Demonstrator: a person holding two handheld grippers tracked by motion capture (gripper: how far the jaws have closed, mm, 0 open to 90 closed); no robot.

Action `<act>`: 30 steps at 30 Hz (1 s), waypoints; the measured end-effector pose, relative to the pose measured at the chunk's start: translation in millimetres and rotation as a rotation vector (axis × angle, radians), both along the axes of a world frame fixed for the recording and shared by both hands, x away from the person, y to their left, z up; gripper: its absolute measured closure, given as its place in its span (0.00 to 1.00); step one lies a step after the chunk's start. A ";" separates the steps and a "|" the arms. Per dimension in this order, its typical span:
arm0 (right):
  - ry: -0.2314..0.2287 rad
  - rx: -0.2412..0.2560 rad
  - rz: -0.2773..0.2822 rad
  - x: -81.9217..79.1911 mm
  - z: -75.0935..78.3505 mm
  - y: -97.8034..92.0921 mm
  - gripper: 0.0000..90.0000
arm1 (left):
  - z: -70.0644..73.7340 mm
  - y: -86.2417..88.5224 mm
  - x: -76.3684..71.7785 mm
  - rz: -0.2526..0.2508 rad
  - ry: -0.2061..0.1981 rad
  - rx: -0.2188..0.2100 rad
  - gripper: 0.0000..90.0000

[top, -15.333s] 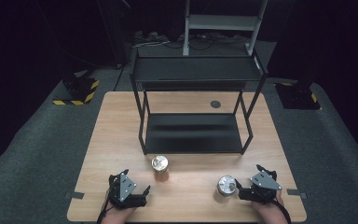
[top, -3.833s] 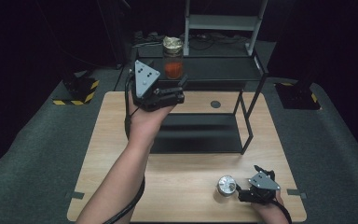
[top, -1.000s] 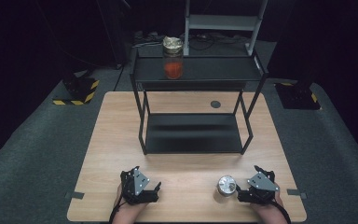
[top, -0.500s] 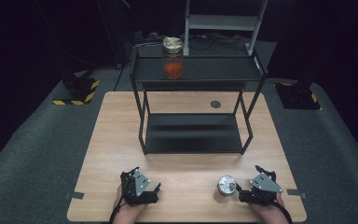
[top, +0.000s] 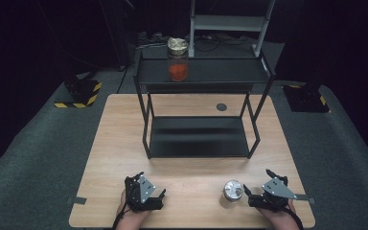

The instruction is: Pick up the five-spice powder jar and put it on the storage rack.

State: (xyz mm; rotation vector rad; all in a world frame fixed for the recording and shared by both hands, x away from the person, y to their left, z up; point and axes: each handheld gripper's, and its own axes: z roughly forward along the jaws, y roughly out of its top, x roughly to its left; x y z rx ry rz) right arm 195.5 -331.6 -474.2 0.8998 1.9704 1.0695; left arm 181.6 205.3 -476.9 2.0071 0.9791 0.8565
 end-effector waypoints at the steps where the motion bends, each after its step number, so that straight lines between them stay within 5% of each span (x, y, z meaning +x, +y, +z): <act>1: -0.008 0.012 -0.001 -2.5 2.7 -1.9 0.00 | -0.2 -0.2 -0.3 0.002 -0.002 0.000 0.01; 30: -0.134 0.106 0.057 -34.3 30.4 -5.9 0.00 | -0.6 -0.3 -0.9 -0.004 -0.006 0.004 0.01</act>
